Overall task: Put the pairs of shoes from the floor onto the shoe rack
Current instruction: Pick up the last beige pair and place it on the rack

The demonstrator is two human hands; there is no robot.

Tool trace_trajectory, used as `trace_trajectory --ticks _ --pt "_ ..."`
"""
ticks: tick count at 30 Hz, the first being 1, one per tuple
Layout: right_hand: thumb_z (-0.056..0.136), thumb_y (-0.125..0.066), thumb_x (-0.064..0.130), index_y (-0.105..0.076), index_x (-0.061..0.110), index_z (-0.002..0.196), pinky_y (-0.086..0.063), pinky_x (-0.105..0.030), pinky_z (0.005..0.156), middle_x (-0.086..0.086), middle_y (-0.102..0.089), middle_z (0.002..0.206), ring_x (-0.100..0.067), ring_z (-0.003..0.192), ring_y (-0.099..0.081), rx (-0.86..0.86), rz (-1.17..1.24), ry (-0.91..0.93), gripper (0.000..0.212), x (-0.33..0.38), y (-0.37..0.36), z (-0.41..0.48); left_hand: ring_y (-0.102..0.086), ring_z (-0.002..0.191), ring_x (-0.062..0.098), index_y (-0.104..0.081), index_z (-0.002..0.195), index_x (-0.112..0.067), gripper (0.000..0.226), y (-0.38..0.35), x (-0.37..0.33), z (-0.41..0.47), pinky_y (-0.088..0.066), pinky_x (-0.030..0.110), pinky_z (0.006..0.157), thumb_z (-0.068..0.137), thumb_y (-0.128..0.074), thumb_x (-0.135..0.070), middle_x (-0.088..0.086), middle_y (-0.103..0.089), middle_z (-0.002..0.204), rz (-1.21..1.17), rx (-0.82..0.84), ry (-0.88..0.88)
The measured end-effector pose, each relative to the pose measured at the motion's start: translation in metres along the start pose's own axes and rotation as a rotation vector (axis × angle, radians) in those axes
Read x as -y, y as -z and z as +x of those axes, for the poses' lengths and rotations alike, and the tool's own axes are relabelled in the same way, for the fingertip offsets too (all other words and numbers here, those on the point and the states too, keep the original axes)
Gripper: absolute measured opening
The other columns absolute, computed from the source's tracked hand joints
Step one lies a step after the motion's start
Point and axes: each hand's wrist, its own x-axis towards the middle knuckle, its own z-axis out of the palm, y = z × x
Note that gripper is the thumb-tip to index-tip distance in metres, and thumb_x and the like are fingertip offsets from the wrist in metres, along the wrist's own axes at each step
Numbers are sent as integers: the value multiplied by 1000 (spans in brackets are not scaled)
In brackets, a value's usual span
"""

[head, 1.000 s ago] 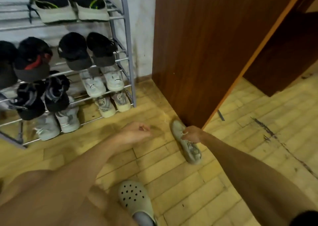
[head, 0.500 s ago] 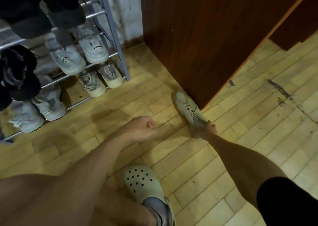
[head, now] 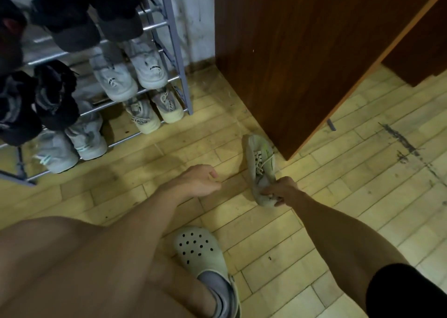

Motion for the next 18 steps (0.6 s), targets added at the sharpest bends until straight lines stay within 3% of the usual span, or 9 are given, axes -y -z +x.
trace_trajectory --ticks 3,6,9,12,15,18 --pt "69 -85 16 -63 -6 99 -61 -47 74 -16 -64 91 -29 75 -67 84 141 35 43 23 -1 -21 -55 106 17 -56 121 -27 39 5 -5 -15 -46 27 85 83 -60 -36 -1 -56 122 -38 -39 1" --pt "75 -81 12 -61 -9 113 -62 -39 59 -17 -66 101 -28 80 -66 223 272 156 48 58 -3 -51 -56 108 18 -59 120 -23 37 21 -7 -37 -43 24 87 85 -60 -36 -1 -60 120 -65 -133 10" --pt "81 -75 12 -58 0 123 -59 -37 67 -15 -65 122 -28 101 -64 387 313 330 47 97 -5 -89 -54 94 18 -61 116 -14 32 42 -8 -68 -42 24 78 89 -59 -31 4 -62 109 -129 -254 22" --pt "84 -72 12 -59 5 122 -60 -34 68 -10 -68 114 -21 95 -66 495 288 517 41 139 -8 -141 -55 91 21 -54 105 -19 28 65 -9 -109 -45 29 75 89 -59 -42 5 -56 101 -361 -342 46" --pt "83 -71 7 -59 -2 122 -57 -28 52 -12 -69 105 -21 83 -67 543 281 668 42 173 -16 -199 -60 100 22 -55 123 -16 55 88 -3 -150 -52 31 72 82 -64 -52 3 -58 115 -560 -463 33" --pt "80 -73 10 -60 2 123 -60 -41 77 -12 -71 110 -27 97 -70 596 213 800 45 202 -31 -253 -62 84 18 -62 119 -8 46 104 9 -193 -55 32 75 84 -68 -36 4 -65 102 -685 -616 -73"
